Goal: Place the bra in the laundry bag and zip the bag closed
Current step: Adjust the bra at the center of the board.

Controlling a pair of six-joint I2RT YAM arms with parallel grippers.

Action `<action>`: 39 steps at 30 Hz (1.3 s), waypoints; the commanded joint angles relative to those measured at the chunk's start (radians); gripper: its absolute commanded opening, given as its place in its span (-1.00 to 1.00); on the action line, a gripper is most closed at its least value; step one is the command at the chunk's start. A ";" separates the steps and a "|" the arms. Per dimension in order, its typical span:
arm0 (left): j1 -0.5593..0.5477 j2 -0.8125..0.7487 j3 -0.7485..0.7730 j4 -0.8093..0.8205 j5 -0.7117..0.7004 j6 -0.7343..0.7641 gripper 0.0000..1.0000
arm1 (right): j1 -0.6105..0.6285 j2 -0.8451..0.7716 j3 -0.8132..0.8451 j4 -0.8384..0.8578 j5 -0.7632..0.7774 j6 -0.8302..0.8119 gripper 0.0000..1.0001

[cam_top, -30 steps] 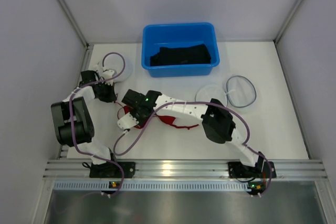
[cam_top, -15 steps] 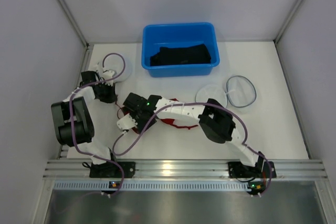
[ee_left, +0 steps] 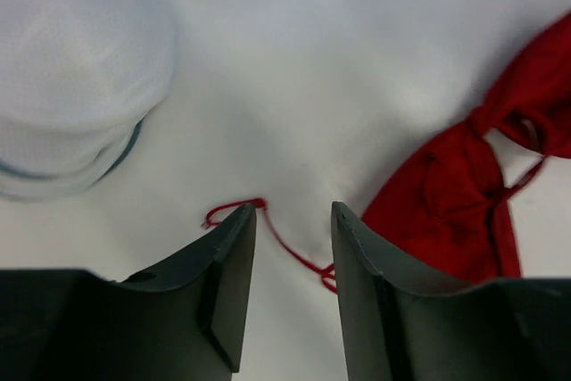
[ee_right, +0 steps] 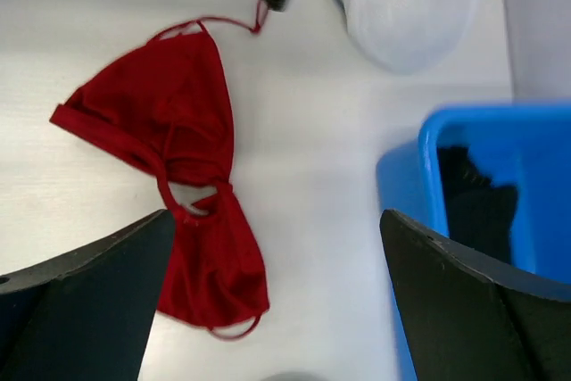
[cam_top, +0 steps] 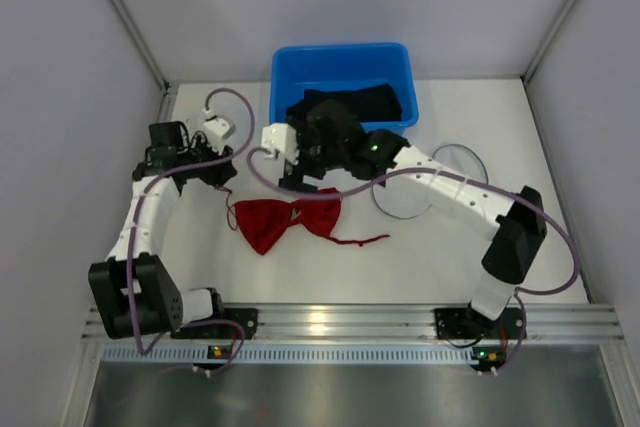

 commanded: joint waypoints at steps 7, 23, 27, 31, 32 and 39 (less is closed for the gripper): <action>-0.525 -0.112 -0.041 -0.222 -0.074 0.108 -0.28 | -0.401 -0.250 -0.365 0.016 -0.421 0.497 0.92; -0.708 0.204 0.045 -0.222 -0.125 0.102 -0.32 | -0.631 -0.435 -0.684 -0.140 -0.475 0.354 0.74; -0.707 0.221 0.048 -0.197 -0.148 0.105 -0.38 | -0.630 -0.404 -0.700 -0.186 -0.482 0.305 0.66; -0.707 0.242 0.054 -0.191 -0.156 0.117 -0.48 | -0.619 -0.361 -0.723 -0.212 -0.461 0.262 0.58; -0.707 0.245 0.053 -0.191 -0.153 0.120 -0.52 | -0.611 -0.355 -0.726 -0.214 -0.452 0.259 0.58; -0.705 0.212 0.039 -0.193 -0.119 0.122 -0.99 | -0.580 -0.320 -0.737 -0.229 -0.393 0.213 0.56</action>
